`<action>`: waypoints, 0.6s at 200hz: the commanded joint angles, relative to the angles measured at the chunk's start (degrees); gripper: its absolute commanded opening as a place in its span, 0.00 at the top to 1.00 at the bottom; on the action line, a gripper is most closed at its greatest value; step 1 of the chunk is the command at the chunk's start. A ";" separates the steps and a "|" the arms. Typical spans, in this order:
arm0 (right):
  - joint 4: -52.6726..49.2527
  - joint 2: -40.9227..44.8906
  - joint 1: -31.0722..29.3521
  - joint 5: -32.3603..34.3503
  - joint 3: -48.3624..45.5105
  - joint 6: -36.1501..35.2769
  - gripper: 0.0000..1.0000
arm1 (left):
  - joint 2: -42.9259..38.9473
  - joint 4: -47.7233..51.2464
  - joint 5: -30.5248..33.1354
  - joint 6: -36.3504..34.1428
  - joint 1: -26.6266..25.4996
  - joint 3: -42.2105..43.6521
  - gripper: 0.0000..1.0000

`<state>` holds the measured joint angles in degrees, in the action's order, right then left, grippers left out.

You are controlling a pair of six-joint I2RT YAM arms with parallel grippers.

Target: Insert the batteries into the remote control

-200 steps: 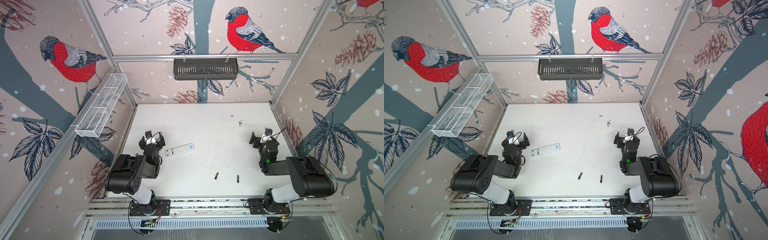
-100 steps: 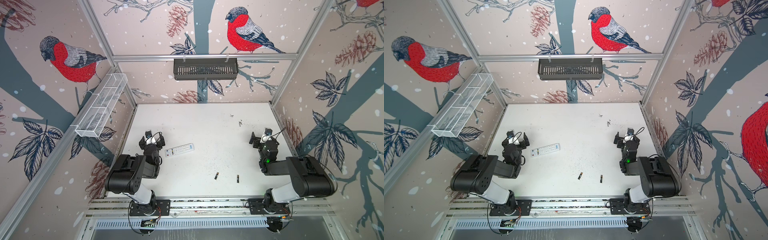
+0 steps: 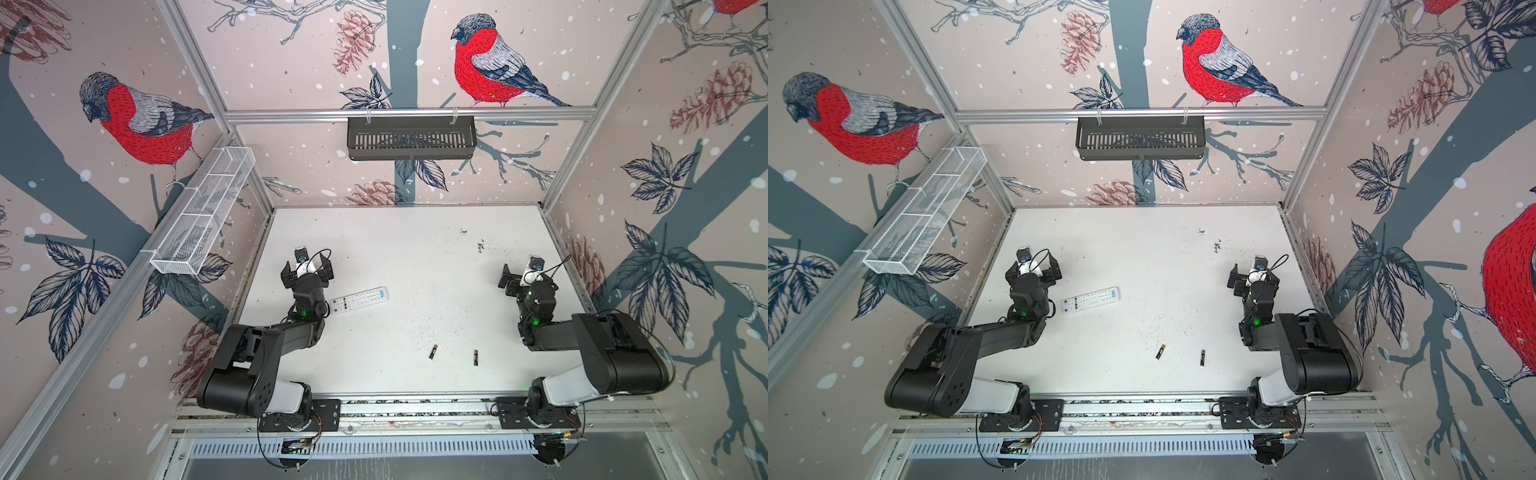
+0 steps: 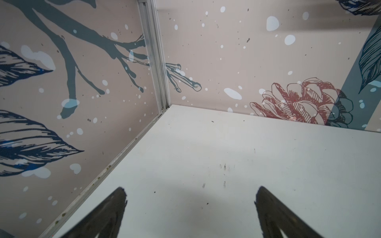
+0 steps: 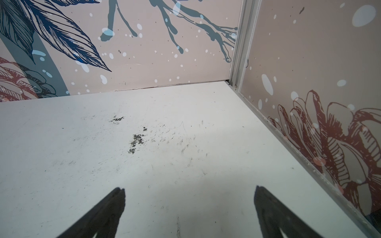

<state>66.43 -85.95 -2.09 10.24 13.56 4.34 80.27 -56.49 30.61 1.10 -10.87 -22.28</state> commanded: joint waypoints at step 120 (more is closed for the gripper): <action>1.72 0.08 0.36 -0.78 0.18 -0.51 0.00 | -7.33 79.39 10.43 35.12 -15.82 -29.76 0.02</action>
<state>66.37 -86.19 -1.69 9.96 13.80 4.34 75.11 11.16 47.09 30.98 -25.69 -52.49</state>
